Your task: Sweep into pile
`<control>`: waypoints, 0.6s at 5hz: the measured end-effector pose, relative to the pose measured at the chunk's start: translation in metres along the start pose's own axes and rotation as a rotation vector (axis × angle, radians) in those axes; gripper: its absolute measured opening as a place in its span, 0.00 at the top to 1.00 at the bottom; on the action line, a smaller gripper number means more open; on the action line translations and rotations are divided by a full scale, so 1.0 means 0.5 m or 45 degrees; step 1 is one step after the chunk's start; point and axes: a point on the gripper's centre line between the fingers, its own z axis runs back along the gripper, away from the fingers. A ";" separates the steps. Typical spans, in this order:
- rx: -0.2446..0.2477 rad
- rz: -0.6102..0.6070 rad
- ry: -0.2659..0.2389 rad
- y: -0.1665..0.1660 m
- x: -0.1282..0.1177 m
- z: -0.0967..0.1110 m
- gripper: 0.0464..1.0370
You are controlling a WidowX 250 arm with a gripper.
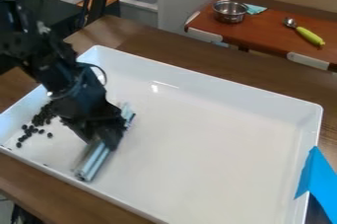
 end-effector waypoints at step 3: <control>0.072 -0.054 0.018 0.143 -0.021 0.051 0.65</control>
